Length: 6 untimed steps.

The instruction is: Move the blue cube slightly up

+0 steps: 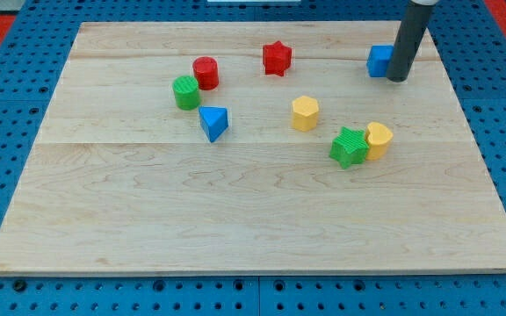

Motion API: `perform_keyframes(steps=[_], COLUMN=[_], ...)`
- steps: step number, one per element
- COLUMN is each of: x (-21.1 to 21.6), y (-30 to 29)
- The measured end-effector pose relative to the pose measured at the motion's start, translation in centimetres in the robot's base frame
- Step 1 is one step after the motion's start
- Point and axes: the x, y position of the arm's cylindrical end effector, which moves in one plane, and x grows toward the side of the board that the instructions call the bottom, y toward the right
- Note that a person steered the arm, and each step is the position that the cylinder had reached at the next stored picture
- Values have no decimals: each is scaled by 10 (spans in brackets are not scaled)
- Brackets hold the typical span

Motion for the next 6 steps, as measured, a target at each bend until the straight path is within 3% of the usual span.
perform_keyframes(steps=[2,4,6], x=[-2,-61,-58], y=[-1,-3,-42])
